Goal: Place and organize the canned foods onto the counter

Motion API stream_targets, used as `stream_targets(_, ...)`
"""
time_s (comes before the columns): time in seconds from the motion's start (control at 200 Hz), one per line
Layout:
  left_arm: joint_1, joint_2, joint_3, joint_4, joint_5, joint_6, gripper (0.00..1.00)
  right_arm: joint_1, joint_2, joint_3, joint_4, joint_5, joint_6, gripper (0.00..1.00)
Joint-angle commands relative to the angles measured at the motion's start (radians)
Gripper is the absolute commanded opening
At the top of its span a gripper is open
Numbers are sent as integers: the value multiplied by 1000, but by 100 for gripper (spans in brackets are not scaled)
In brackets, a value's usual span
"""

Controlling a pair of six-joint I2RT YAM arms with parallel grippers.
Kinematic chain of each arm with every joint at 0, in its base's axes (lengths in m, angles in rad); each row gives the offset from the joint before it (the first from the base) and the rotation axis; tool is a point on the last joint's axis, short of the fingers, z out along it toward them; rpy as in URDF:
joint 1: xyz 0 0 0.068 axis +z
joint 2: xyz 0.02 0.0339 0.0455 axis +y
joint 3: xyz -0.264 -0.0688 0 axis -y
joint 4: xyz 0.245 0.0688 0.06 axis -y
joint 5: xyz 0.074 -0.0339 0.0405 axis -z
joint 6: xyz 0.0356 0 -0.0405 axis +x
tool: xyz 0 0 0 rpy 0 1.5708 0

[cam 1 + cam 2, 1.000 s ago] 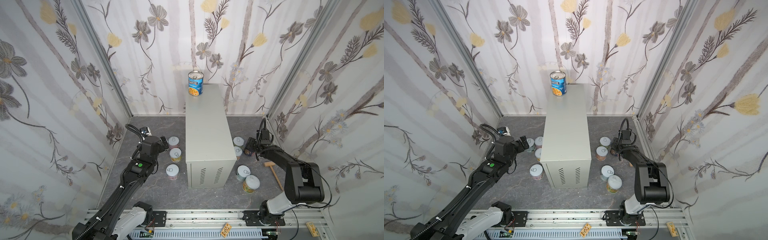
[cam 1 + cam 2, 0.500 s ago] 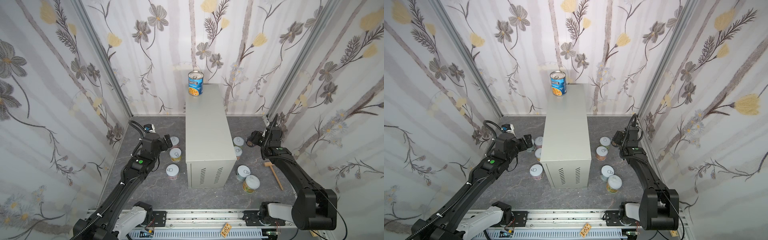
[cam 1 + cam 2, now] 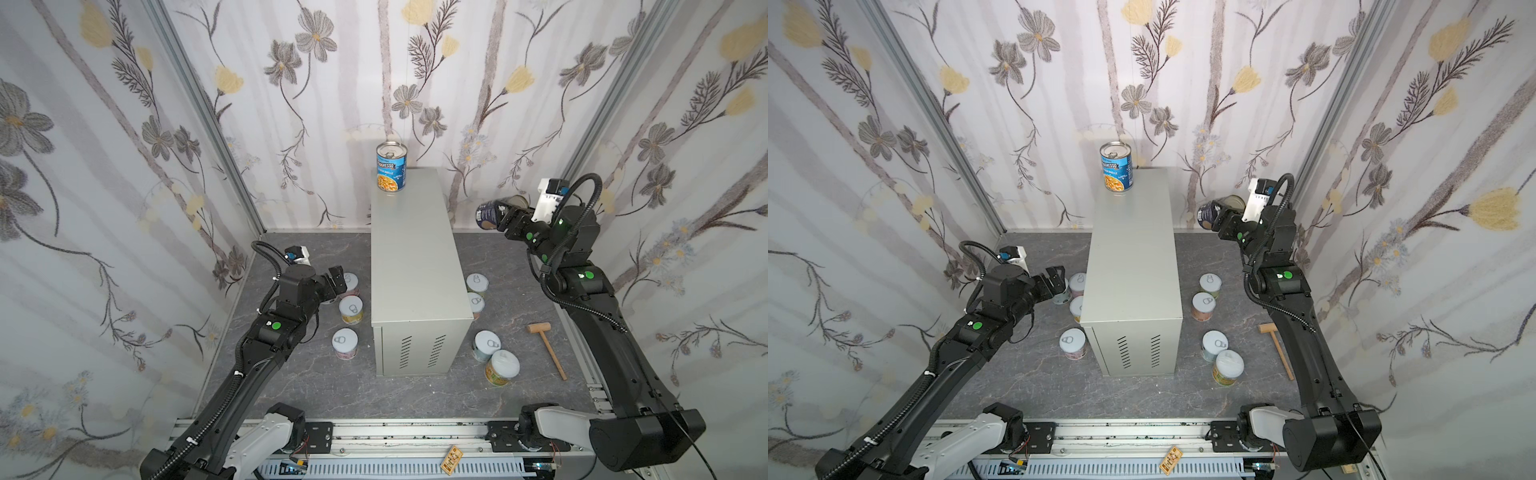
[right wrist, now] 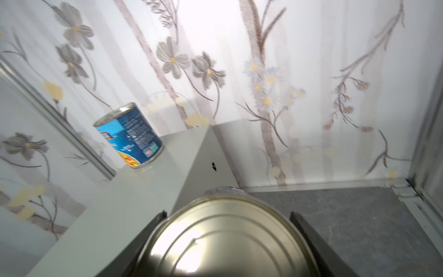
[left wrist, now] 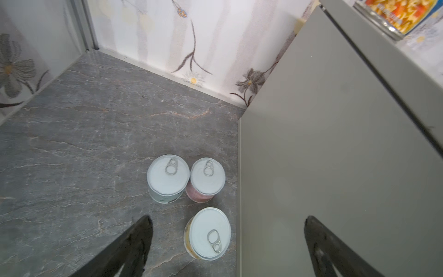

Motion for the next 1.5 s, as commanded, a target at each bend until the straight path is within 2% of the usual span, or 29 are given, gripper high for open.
stream_targets(0.0, 1, -2, 34, -3, 95, -33, 100, 30, 52, 117, 3, -56, -76, 57)
stream_targets(0.15, 1, 10, 74, -23, 152, -58, 100, 71, 136, 280, -76, -95, -125, 58)
stream_targets(0.5, 1, 34, 121, 26, 336, -91, 100, 170, 316, 589, -307, -37, -250, 59)
stream_targets(0.729, 1, 42, 114, 44, 340, -96, 100, 232, 399, 757, -469, 19, -311, 61)
stream_targets(0.909, 1, 48, 114, 63, 378, -90, 100, 269, 427, 801, -510, 26, -319, 61)
stream_targets(1.119, 1, 40, 113, 73, 370, -83, 100, 303, 519, 968, -642, 53, -310, 63)
stream_targets(1.494, 1, 39, 106, 55, 353, -76, 100, 334, 550, 981, -666, 84, -301, 67)
